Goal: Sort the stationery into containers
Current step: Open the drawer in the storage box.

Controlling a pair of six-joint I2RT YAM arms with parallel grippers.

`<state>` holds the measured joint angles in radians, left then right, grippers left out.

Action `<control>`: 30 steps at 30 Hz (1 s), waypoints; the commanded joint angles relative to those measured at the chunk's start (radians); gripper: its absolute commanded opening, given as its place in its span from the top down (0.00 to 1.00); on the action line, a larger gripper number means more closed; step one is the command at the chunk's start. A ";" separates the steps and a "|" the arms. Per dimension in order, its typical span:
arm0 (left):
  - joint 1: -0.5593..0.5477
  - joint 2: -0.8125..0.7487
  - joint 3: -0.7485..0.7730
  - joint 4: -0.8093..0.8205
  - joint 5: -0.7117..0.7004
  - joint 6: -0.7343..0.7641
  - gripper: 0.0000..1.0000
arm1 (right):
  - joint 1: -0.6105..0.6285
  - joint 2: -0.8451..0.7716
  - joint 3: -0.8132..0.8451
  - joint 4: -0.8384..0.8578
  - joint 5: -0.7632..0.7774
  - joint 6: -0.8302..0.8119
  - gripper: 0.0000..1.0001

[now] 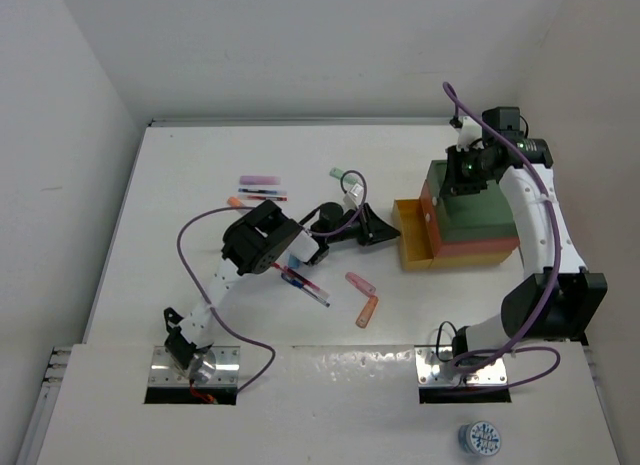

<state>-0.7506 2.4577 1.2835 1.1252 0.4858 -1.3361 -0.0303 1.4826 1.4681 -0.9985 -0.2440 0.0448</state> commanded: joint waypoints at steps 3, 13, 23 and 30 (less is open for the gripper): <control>0.049 -0.115 -0.102 0.012 0.008 0.093 1.00 | 0.010 0.068 -0.040 -0.086 0.052 -0.020 0.93; 0.092 -0.207 -0.207 -0.051 0.040 0.175 1.00 | 0.010 0.074 -0.049 -0.069 0.072 -0.019 0.94; 0.109 -0.235 -0.233 -0.099 0.045 0.227 0.79 | 0.010 0.068 -0.045 -0.074 0.087 -0.020 0.91; 0.137 -0.362 -0.276 -0.159 0.074 0.365 0.00 | 0.010 0.061 -0.022 -0.086 0.083 -0.022 0.62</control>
<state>-0.6331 2.1662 1.0348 1.0077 0.5495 -1.0801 -0.0139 1.4891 1.4807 -1.0031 -0.2447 0.0460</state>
